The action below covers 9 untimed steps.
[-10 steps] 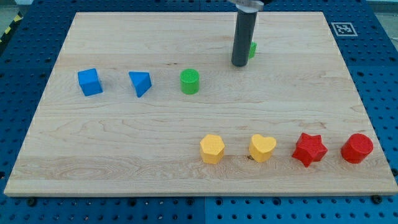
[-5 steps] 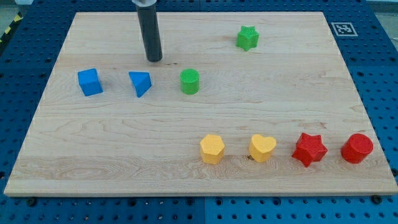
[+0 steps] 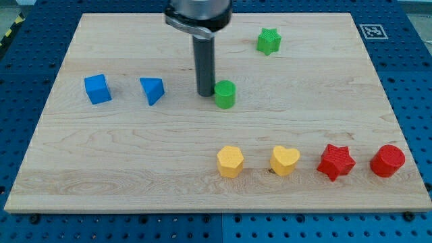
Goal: Push the green circle towards the green star
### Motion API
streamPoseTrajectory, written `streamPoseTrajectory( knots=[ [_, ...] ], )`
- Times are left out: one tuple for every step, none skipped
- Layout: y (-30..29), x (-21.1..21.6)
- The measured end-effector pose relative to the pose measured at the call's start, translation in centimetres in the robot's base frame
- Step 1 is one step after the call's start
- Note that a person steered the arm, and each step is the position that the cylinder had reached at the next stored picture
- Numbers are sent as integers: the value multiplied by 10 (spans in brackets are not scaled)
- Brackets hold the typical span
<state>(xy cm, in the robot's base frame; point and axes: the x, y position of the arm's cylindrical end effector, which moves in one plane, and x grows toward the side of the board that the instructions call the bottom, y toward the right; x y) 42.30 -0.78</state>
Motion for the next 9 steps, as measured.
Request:
streamPoseTrajectory(
  knots=[
    [25,18],
    [28,43],
    [60,49],
    [100,49],
    [119,47],
    [95,47],
    [68,48],
    [68,48],
    [72,40]
  ],
)
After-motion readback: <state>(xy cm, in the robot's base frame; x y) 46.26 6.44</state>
